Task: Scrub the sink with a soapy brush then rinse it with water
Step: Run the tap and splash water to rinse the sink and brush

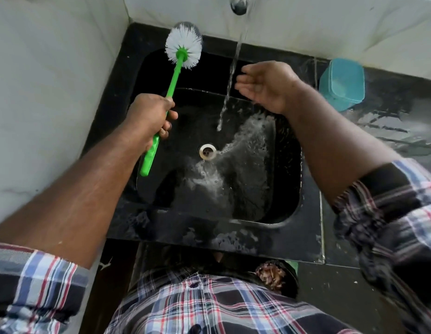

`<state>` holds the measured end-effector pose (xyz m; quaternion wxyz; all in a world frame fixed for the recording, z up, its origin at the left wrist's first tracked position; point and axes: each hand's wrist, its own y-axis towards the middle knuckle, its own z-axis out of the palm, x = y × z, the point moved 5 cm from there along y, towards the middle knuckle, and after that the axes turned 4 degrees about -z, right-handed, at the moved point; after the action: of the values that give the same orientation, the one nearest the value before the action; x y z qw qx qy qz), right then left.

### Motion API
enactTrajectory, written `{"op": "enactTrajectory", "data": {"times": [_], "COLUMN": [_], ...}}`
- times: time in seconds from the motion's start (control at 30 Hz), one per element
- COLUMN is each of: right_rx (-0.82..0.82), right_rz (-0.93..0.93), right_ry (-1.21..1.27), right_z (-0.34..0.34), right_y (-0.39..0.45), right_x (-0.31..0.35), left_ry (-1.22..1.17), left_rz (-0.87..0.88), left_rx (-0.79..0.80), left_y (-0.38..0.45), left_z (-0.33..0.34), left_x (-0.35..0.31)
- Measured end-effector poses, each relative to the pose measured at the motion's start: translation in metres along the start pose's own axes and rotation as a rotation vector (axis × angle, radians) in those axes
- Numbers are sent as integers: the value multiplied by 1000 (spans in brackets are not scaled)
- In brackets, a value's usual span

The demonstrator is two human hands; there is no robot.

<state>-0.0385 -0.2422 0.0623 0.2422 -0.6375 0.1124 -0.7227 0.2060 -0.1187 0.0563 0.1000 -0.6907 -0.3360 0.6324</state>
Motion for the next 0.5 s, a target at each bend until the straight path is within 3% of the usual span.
{"op": "enactTrajectory", "data": {"times": [0.23, 0.5], "right_rx": [-109, -18], "right_rz": [69, 101], "right_ry": [708, 871], "right_z": [32, 47], "right_y": [27, 33], "right_x": [-20, -2], "left_ry": [-6, -14], "left_rz": [-3, -4], "left_rx": [-3, -5], "left_y": [1, 3], "left_z": [-4, -11], "left_x": [0, -3]}}
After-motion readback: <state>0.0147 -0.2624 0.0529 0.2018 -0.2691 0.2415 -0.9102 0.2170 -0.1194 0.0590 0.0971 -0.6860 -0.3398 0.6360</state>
